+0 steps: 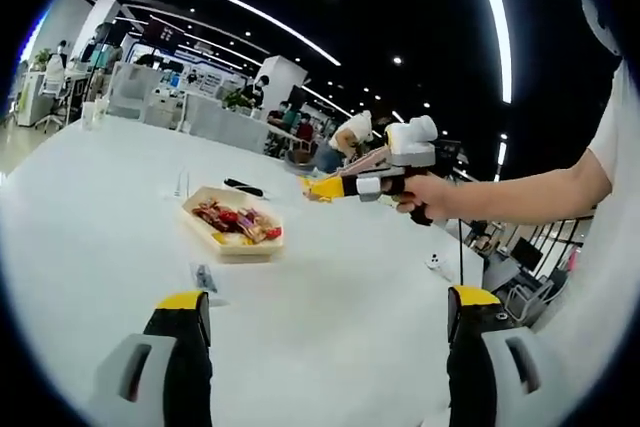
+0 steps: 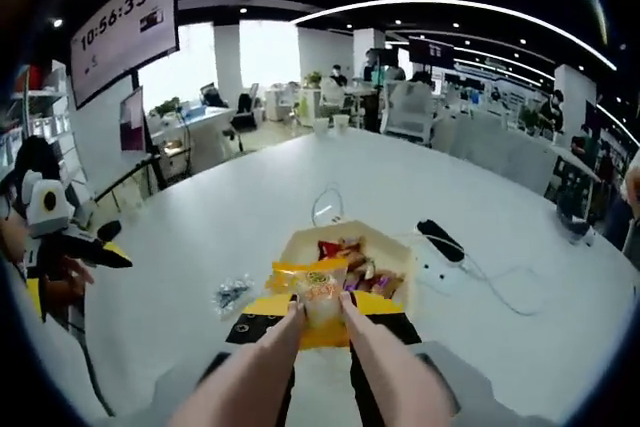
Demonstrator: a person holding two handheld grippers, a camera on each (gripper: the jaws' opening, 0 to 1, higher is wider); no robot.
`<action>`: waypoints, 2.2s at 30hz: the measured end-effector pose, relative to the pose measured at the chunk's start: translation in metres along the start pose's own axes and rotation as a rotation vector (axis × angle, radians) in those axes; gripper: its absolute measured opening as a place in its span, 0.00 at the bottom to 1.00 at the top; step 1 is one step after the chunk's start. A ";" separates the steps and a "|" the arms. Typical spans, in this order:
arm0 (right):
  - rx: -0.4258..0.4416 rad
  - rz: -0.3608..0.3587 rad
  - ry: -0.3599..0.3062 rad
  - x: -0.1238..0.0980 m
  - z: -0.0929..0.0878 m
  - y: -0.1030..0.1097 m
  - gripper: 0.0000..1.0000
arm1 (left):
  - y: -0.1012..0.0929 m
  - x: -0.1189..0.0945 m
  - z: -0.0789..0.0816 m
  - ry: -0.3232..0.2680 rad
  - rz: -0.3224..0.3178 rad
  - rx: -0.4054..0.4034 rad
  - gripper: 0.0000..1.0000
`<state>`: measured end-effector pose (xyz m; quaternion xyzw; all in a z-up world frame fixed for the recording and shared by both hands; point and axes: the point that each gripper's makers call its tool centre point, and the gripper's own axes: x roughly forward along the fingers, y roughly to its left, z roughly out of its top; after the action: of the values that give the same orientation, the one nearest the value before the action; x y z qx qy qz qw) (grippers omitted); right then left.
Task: Place the target food into the container with the food tongs after gripping and lifting it, then release it inside without dropping or visibly crushing the food.
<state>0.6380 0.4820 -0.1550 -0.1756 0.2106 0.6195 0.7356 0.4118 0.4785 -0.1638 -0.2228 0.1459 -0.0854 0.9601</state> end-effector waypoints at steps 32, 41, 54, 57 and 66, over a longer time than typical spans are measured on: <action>-0.110 -0.013 -0.001 0.033 0.050 -0.041 0.20 | 0.016 -0.020 0.027 -0.084 0.068 -0.030 0.99; -0.188 0.012 0.021 0.046 0.061 -0.043 0.20 | 0.019 -0.023 0.026 -0.092 0.075 -0.044 0.99; -0.243 0.020 0.027 0.068 0.082 -0.052 0.21 | 0.017 -0.028 0.016 -0.068 0.088 -0.045 0.99; -0.271 0.030 0.035 0.071 0.086 -0.052 0.21 | 0.017 -0.028 0.016 -0.067 0.090 -0.043 0.99; -0.286 0.050 0.043 0.081 0.093 -0.052 0.21 | 0.020 -0.031 0.013 -0.061 0.104 -0.047 0.99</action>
<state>0.7097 0.5894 -0.1193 -0.2864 0.1403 0.6574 0.6828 0.3883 0.5082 -0.1539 -0.2400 0.1300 -0.0253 0.9617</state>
